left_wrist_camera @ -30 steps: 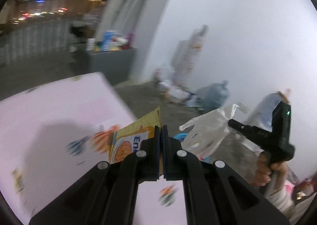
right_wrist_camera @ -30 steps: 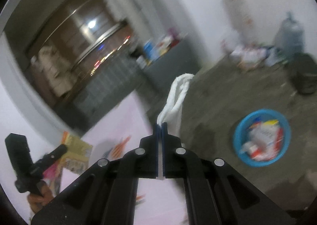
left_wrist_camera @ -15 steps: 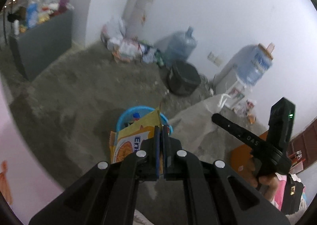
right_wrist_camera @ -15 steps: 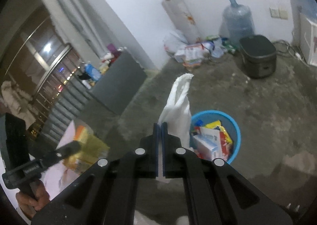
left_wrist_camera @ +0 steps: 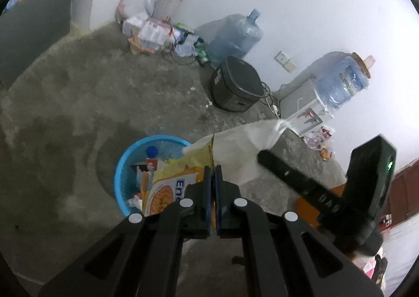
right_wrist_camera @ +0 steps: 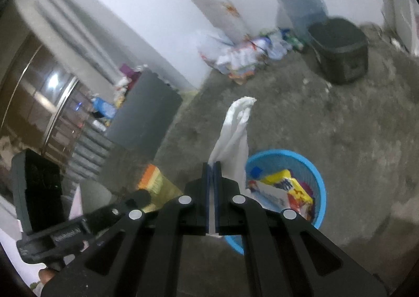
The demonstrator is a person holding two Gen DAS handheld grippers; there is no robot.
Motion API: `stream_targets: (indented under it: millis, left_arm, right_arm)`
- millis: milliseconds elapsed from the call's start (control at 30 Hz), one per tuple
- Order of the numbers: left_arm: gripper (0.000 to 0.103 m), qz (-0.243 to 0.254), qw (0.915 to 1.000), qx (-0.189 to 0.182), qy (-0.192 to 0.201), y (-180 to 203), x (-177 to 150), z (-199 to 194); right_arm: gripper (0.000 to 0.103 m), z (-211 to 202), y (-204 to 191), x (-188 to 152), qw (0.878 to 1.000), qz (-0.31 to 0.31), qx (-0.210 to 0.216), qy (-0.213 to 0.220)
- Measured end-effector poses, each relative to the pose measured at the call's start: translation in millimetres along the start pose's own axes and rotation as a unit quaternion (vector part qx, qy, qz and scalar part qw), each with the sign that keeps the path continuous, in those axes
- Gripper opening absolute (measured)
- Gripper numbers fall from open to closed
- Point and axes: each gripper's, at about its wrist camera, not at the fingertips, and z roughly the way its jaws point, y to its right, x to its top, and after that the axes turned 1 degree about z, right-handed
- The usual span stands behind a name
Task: Collect trash
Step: 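Carry packet and plastic bag over the wastebasket and open both tools, then bring both tools back from the wastebasket to the table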
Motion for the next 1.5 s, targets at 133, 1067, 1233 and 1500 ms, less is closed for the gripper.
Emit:
stream_targets:
  millis: [133,1067,1233,1500]
  left_arm:
    - [0.044,-0.032,0.9986,0.013,-0.040,-19.6,2.5,53.7]
    - [0.082,0.032,0.9896,0.054,0.129,-3.7,-60.1,-182.5]
    - [0.097,0.015,0.9770,0.083,0.196,3.6,-105.1,-252.7]
    - [0.097,-0.004,0.9647,0.103,0.242,0.2,-165.9,-327.3]
  right_arm:
    - [0.025,58.4,57.2,-20.6,0.994,0.044,-0.063,-0.075]
    - [0.057,-40.6,58.0,-2.7,0.995,0.079,-0.053,0.022]
    - [0.068,-64.4,0.4,-14.8,0.998,0.013,-0.042,0.046]
    - [0.068,-56.3,-59.1,-35.1,0.999,-0.025,-0.036,0.021]
